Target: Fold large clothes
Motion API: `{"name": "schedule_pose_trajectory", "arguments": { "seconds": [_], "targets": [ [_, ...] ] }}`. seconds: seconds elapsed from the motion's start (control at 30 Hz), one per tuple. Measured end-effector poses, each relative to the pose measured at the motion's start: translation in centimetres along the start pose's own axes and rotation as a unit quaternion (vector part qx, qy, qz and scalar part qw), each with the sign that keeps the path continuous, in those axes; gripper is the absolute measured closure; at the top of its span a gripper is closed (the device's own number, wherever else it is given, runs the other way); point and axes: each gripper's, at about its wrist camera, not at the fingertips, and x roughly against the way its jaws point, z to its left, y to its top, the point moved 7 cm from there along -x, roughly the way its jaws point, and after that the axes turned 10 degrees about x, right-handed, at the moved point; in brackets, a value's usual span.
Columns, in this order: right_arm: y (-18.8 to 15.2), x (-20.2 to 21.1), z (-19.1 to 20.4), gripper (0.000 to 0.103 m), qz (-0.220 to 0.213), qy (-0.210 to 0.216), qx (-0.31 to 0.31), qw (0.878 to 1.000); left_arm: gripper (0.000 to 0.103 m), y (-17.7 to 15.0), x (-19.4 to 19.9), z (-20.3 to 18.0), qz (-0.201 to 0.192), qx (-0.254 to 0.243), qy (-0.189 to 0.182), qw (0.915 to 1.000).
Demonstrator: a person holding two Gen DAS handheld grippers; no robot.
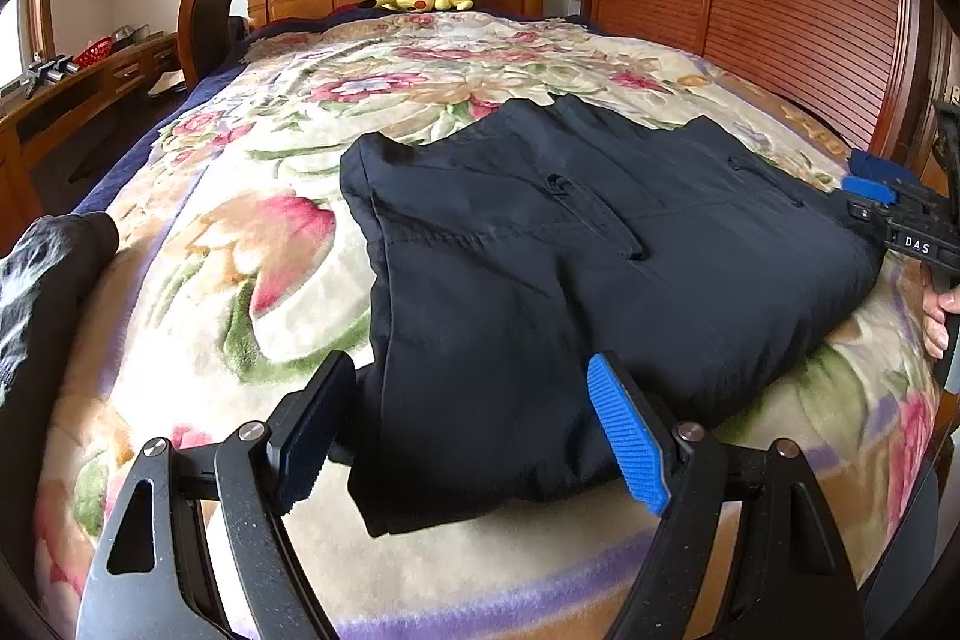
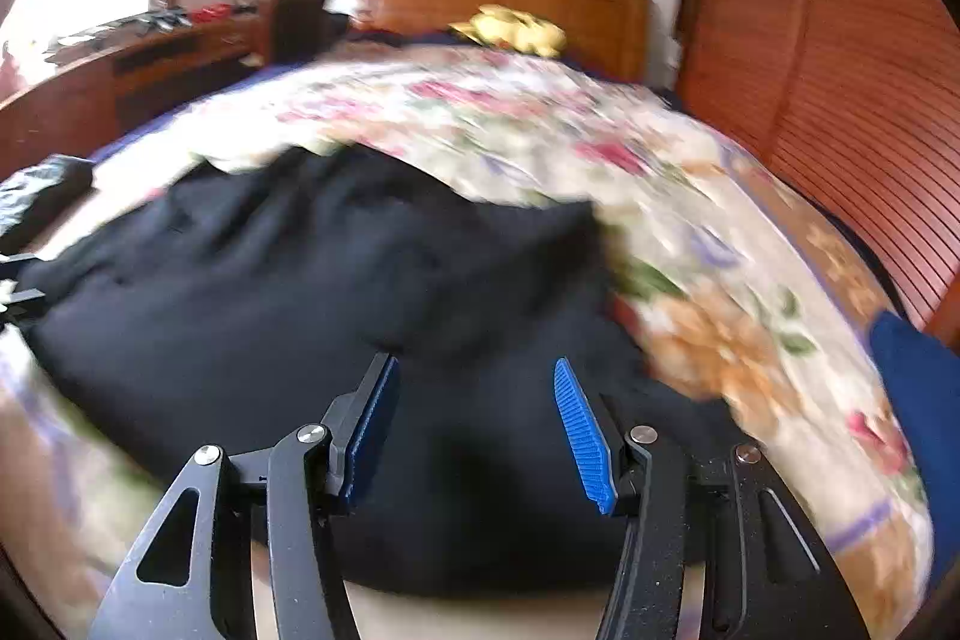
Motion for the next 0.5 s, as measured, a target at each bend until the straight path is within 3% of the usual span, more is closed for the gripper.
{"name": "schedule_pose_trajectory", "arguments": {
  "seconds": [0.27,0.4,0.5],
  "targets": [
    [1.8,-0.9,9.7,0.047,-0.007,0.104,0.035,0.994,0.022,-0.8,0.6,0.3,-0.007,0.002,0.004,1.0000],
    [0.3,-2.2,12.7,0.047,0.016,0.089,0.089,0.992,0.022,-1.3,0.8,0.7,-0.004,0.005,0.001,1.0000],
    [0.0,-2.9,12.9,0.047,0.025,0.094,0.084,0.992,0.022,-1.3,0.8,0.7,-0.005,0.004,0.002,1.0000]
  ]
}}
